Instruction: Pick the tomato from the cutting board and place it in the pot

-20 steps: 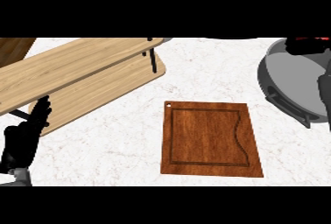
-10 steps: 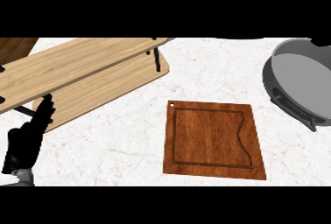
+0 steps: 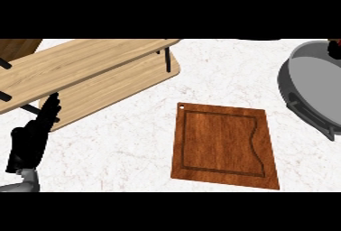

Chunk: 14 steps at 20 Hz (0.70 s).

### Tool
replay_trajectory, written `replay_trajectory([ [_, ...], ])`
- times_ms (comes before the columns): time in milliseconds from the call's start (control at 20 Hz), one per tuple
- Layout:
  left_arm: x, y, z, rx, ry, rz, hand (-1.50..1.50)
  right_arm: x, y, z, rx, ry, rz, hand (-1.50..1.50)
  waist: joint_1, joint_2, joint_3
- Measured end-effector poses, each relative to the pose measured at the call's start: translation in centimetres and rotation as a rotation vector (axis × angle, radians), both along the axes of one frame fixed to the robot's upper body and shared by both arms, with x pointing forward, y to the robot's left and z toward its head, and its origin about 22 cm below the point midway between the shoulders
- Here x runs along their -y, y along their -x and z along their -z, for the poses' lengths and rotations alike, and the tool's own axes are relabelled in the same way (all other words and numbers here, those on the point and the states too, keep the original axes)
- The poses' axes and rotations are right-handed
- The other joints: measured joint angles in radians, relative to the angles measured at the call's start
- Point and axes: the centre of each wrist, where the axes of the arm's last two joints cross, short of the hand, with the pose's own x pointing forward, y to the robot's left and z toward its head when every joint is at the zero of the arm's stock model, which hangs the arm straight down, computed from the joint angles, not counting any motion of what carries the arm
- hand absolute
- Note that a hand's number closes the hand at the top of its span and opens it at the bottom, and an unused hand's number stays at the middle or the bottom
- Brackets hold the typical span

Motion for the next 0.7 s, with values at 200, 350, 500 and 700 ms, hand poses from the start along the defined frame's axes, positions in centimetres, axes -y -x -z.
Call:
replay_trajectory([
  [200,0.1,0.0,0.2,0.002,0.001,0.009,0.0,1.0,0.4,1.0,-0.012,-0.099,0.009,-1.5,0.01,0.006,0.001],
  [350,0.6,-0.4,0.3,0.004,0.004,0.017,0.0,0.7,0.4,2.0,-0.002,-0.174,-0.016,-1.5,0.014,0.008,0.002],
  [500,0.5,-0.6,0.0,0.005,0.002,0.021,0.0,1.1,0.5,2.1,0.012,-0.21,-0.038,-1.5,0.018,0.01,0.003],
  [700,0.7,-0.7,-0.2,0.002,0.001,0.018,0.0,1.4,0.7,1.9,0.104,-0.253,-0.077,-1.5,0.016,0.009,0.004],
])
